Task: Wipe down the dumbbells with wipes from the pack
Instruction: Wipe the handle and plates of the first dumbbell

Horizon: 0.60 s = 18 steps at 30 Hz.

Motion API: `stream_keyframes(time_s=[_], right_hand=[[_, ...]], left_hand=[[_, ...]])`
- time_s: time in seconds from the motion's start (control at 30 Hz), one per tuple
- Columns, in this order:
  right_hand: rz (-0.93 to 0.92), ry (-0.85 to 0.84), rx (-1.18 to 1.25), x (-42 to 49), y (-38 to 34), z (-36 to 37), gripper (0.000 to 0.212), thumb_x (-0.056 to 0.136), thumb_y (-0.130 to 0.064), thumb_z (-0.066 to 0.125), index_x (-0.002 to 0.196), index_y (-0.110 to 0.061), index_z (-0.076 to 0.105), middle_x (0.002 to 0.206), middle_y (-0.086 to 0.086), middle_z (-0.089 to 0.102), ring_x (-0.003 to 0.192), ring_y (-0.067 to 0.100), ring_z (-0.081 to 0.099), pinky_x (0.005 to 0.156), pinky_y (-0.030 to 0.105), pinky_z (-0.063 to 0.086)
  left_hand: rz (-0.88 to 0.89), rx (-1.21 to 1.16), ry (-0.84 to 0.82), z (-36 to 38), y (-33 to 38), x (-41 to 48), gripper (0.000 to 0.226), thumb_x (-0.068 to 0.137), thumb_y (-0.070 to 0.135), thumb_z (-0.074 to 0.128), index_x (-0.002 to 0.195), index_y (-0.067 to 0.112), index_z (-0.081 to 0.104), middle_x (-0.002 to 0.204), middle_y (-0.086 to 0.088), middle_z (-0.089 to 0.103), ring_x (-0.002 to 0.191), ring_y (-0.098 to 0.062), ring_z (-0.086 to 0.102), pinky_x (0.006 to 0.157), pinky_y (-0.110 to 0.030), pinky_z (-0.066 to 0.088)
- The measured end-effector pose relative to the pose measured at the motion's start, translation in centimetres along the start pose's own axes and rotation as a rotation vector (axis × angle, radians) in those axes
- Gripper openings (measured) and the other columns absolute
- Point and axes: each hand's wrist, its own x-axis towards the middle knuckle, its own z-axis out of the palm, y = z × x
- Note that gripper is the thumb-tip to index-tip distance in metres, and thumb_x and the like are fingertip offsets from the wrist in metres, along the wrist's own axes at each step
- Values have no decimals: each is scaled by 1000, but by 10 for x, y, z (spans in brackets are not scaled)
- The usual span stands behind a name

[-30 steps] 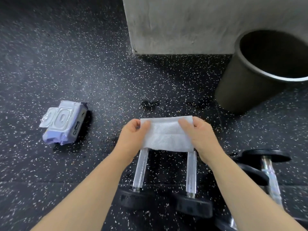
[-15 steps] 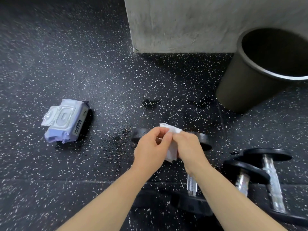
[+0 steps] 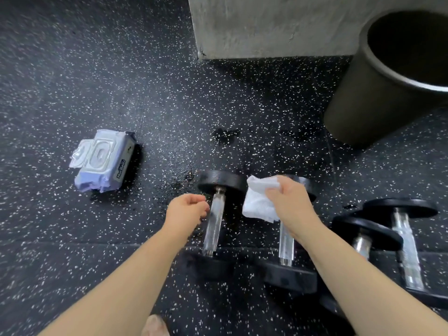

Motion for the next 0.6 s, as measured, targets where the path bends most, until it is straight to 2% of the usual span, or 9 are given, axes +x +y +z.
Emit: stream_keyframes(time_s=[0.1, 0.2, 0.27, 0.37, 0.47, 0.6], right_hand=[[3, 23, -56, -1, 9, 8, 28, 84, 2, 56, 80, -19, 75, 84, 5, 71, 66, 17, 57, 50, 21, 43], [17, 54, -104, 1, 19, 23, 28, 79, 1, 63, 69, -23, 75, 79, -1, 73, 69, 17, 61, 53, 22, 45], [40, 74, -107, 0, 24, 32, 33, 80, 4, 59, 69, -23, 73, 77, -1, 71, 65, 16, 58, 49, 19, 43], [41, 100, -153, -2, 28, 44, 39, 82, 9, 47, 78, -19, 74, 77, -1, 67, 55, 9, 48, 39, 10, 30], [37, 98, -228, -4, 30, 54, 43, 81, 6, 45, 81, -24, 75, 81, -1, 70, 57, 11, 50, 47, 21, 36], [28, 74, -312, -8, 35, 64, 41, 81, 1, 49, 81, -29, 76, 81, -6, 72, 69, 14, 60, 58, 26, 45]], left_hand=[[-91, 150, -87, -8, -27, -2, 27, 81, 14, 75, 106, 12, 67, 94, 0, 69, 77, -12, 59, 64, -19, 43], [-95, 232, -195, -8, -40, -9, 40, 75, 23, 82, 110, 18, 63, 102, 2, 67, 92, -12, 63, 77, -18, 44], [-80, 362, -209, -5, -46, -10, 41, 73, 29, 83, 106, 23, 60, 99, 5, 66, 93, -14, 64, 83, -25, 47], [-42, 481, -252, -3, -51, -8, 33, 75, 37, 80, 102, 26, 63, 92, 4, 71, 86, -17, 67, 84, -35, 53], [-10, 539, -318, -9, -49, -4, 21, 79, 38, 75, 93, 32, 61, 95, 1, 71, 88, -20, 67, 87, -38, 53], [-62, 449, -355, -27, -53, 5, 31, 78, 30, 76, 104, 18, 65, 97, -7, 72, 84, -19, 66, 88, -37, 54]])
